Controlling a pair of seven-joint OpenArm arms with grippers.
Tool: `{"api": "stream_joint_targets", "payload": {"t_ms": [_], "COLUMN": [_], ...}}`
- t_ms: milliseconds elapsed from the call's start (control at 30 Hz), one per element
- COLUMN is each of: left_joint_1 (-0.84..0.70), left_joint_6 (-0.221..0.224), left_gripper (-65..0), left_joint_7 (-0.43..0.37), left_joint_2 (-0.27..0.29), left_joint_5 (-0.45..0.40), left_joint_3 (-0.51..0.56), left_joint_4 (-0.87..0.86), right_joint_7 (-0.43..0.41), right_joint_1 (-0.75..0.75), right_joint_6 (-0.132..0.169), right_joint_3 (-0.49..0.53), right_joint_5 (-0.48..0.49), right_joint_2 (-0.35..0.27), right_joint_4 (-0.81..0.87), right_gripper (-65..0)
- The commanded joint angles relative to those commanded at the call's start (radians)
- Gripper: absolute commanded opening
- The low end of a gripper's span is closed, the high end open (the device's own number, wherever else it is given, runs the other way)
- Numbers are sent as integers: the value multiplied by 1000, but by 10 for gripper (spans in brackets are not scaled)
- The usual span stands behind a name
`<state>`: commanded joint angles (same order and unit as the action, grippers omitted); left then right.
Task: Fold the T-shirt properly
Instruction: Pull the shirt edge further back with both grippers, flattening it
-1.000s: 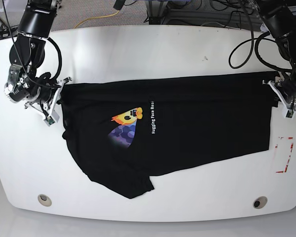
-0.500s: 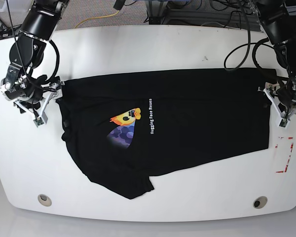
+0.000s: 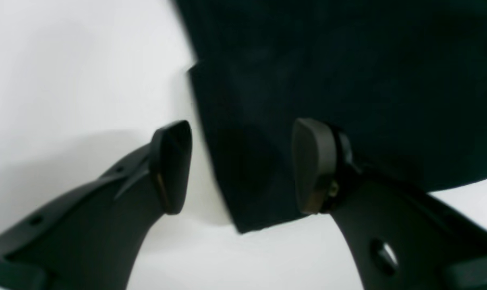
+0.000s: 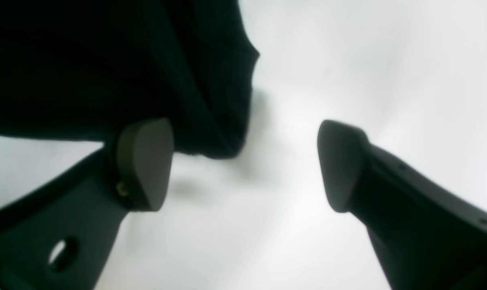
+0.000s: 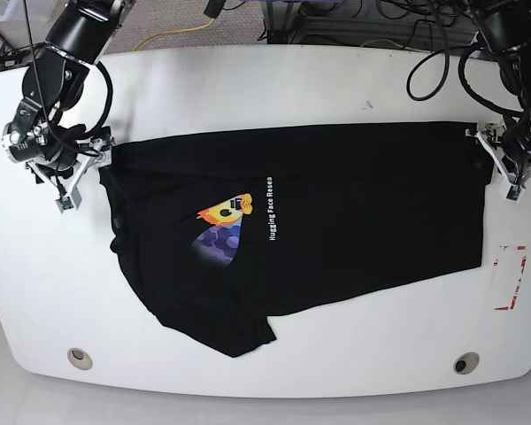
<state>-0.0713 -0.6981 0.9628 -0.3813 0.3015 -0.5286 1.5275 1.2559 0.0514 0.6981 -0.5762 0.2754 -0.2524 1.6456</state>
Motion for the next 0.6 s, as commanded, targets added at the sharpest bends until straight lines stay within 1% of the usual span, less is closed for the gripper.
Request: {"api": "stream_joint_targets", "payload": {"t_ms": [67,100,167,233,300,367,467,533,600], "left_joint_1": [0,-2,-6,-6,-5,-5,-9,-9,-11], "left_joint_6": [0,0,0,0,0,0,0,0,0], "left_gripper": [-283,-283,-283,-283,-283,-283,-292,-333,-421], "left_joint_7": [-11,-29,-54,-66,-74,-95,-124,-124,-121], "left_joint_2": [18,26,28,31,32,32,32,32,32], "left_joint_5": [-2,-2,-11,-43,-64,-71,-72,-72,-72], "left_joint_3": [0,0,6,9,9,9,9,9,9], "left_joint_4": [-8,-21,-46,-87,-110,-129,-160,-169,-172], "right_joint_7": [-9,-20,-37,-58,-71,-75,-84,-92,-95], "right_joint_1": [2,6,11,29,37,41,44,44,44], "right_joint_6": [0,0,0,0,0,0,0,0,0], "right_joint_3": [3,6,6,5,5,5,6,6,6], "right_joint_5": [0,2,2,2,2,2,2,2,2], "right_joint_2": [0,0,0,0,-3,-5,-3,-2,0], "right_joint_4": [-14,-38,-78,-132,-163,-190,-215,-215,-215], "right_gripper": [-113,-113,-113,-116,-140,-184,-270,-314,-393]}}
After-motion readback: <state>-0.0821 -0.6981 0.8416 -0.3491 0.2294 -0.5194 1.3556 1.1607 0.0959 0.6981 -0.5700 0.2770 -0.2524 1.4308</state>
